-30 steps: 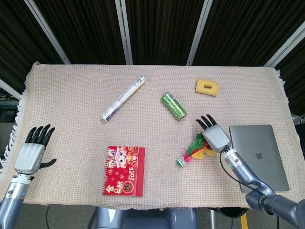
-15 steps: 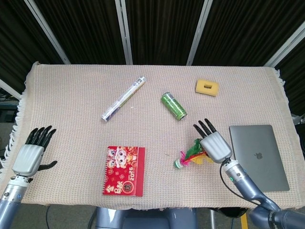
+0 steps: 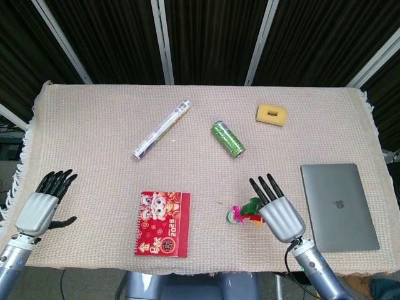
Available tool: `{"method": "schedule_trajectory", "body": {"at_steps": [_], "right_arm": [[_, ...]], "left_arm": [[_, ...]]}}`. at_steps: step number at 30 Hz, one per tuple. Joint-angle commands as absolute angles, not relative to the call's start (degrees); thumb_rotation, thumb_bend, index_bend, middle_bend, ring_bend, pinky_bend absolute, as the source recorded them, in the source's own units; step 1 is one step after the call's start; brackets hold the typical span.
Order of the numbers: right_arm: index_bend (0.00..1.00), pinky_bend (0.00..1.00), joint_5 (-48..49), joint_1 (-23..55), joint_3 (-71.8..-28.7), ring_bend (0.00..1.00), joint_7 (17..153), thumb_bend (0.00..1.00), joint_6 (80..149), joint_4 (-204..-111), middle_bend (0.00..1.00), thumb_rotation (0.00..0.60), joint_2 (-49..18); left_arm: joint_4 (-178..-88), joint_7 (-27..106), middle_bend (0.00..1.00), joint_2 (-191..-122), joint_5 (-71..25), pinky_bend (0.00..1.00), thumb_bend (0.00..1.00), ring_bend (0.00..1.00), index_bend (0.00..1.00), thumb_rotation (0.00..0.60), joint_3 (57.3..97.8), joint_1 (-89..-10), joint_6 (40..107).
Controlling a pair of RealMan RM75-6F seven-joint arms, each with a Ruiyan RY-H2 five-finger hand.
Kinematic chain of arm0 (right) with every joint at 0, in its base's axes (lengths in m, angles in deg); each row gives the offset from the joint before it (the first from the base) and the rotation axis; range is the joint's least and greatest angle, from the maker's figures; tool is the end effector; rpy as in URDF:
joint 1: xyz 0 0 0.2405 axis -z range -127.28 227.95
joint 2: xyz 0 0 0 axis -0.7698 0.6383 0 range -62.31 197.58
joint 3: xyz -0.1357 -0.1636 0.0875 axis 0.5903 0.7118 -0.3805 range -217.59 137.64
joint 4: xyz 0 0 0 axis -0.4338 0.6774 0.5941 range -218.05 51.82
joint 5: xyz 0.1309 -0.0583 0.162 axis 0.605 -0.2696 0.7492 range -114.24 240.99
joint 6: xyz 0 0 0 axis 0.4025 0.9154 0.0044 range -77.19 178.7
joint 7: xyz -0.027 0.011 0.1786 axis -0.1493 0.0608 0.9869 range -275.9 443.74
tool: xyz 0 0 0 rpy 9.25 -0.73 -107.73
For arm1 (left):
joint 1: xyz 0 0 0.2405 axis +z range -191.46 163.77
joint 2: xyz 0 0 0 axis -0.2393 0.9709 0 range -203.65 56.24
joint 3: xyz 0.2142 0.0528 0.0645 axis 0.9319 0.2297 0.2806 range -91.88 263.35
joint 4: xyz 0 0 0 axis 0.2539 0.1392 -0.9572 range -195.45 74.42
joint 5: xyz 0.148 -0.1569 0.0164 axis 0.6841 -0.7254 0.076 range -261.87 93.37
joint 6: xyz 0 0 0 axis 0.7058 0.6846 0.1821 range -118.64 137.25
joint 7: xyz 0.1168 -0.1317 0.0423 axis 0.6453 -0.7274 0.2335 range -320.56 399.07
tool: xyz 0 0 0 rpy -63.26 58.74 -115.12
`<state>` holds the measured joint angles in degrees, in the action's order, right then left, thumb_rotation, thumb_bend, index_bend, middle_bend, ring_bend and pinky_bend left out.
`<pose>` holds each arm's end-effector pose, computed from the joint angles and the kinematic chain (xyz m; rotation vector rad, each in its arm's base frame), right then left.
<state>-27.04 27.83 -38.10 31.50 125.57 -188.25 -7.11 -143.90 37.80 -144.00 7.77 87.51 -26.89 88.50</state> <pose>-0.1420 -0.2388 0.0320 1.9143 -0.2532 0.7129 -0.2768 0.2386 0.0858 -1.6675 -0.8713 -0.9125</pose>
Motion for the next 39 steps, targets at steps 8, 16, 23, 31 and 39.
{"method": "schedule_trajectory", "body": {"at_steps": [8,16,23,31,39], "right_arm": [[0.33,0.0,-30.9,30.3,-36.4,0.0,23.6,0.24,126.4,-195.5,0.0,0.6,-7.9],[0.31,0.0,-31.1,30.7,-36.9,0.0,16.6,0.23,124.8,-199.3,0.0,0.6,-10.0],[0.29,0.0,-32.7,32.4,-36.8,0.0,11.8,0.23,125.8,-203.7,0.0,0.6,-8.9],[0.14,0.0,-33.3,34.5,-38.7,0.0,11.7,0.16,129.0,-207.2,0.0,0.6,-5.2],[0.06,0.0,-24.7,32.0,-48.1,0.0,35.8,0.11,129.8,-196.9,0.0,0.6,2.8]], "left_arm": [[-144.6,34.9,0.0,-142.5,9.7,0.0,0.01,0.0,0.0,0.6,88.2,-26.5,90.3],[-144.0,31.9,0.0,-141.6,10.6,0.0,0.01,0.0,0.0,0.6,88.4,-26.3,91.2],[-143.4,30.3,0.0,-141.4,10.3,0.0,0.01,0.0,0.0,0.6,88.3,-26.5,91.0],[-143.4,30.1,0.0,-141.2,11.3,0.0,0.01,0.0,0.0,0.6,88.6,-26.2,91.9],[-143.4,31.5,0.0,-141.7,11.3,0.0,0.01,0.0,0.0,0.6,88.5,-25.8,92.6]]}}
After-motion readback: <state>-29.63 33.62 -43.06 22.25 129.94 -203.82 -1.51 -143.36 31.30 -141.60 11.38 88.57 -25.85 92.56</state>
